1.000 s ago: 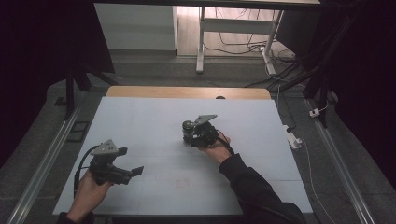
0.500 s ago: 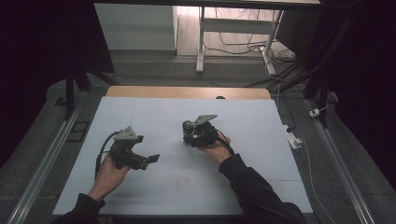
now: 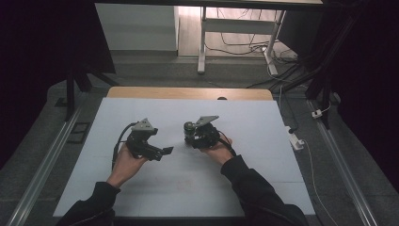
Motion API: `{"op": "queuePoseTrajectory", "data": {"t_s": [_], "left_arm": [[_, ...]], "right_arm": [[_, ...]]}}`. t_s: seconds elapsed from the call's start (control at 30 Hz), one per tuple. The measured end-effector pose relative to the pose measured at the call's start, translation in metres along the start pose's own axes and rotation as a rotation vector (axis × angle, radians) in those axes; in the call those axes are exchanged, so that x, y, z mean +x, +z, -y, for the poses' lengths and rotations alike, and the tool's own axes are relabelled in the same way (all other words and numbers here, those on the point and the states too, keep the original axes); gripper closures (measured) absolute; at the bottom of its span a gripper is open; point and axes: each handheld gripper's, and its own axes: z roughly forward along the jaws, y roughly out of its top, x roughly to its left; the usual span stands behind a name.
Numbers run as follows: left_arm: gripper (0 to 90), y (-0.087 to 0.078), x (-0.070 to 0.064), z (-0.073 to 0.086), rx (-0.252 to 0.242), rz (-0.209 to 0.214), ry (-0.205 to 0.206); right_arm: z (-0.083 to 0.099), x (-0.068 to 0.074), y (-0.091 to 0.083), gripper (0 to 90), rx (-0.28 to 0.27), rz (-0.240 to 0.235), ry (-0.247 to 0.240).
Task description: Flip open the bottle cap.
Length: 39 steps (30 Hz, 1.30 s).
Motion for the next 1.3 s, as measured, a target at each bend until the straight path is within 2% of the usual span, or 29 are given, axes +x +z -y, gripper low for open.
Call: {"op": "queuePoseTrajectory", "data": {"t_s": [0.2,0.33,0.5,0.67,0.73,0.77,0.8,0.9,0.93,0.97,1.0,1.07,1.13,1.3], "left_arm": [[0.0,0.013,0.004,-0.009,0.005,0.008,0.004],[0.0,0.026,0.003,-0.015,0.032,-0.002,0.021],[0.2,0.037,0.004,-0.02,0.045,0.007,0.031],[5.6,0.043,0.004,-0.022,0.053,-0.005,0.057],[18.0,0.044,0.004,-0.023,0.05,0.003,0.06],[18.0,0.044,0.005,-0.023,0.045,0.009,0.064],[27.8,0.045,0.005,-0.023,0.043,0.012,0.067],[46.0,0.044,0.005,-0.025,0.037,0.015,0.086],[46.0,0.045,0.005,-0.026,0.038,0.019,0.09],[57.9,0.045,0.005,-0.026,0.037,0.025,0.091],[63.0,0.046,0.004,-0.027,0.038,0.022,0.092],[75.5,0.049,0.004,-0.028,0.051,0.045,0.101],[88.3,0.052,0.002,-0.029,0.06,0.039,0.102],[89.0,0.056,0.002,-0.03,0.074,0.031,0.098]], "right_arm": [[0.0,0.0,0.0,52.9,0.0,0.0,0.002],[0.0,0.0,0.0,52.9,0.0,0.0,0.002],[0.0,0.0,0.0,52.9,-0.001,-0.001,0.002],[0.0,0.0,0.0,52.9,0.0,-0.001,0.001],[0.0,0.0,0.0,52.8,0.0,-0.001,0.001],[0.0,0.0,0.0,52.8,0.0,-0.001,0.001],[0.0,0.0,0.0,52.9,0.0,-0.001,0.001],[0.0,0.0,0.0,52.9,0.002,0.0,-0.004],[0.0,0.0,0.0,52.9,0.002,0.0,-0.004],[0.0,0.0,0.0,52.8,0.001,0.0,-0.003],[0.0,0.0,0.0,52.9,0.001,0.0,-0.004],[0.0,0.0,0.0,52.9,0.002,0.0,-0.004],[0.0,0.0,0.0,52.9,0.002,0.0,-0.003],[0.0,0.0,0.0,52.9,0.003,0.001,-0.004]]}}
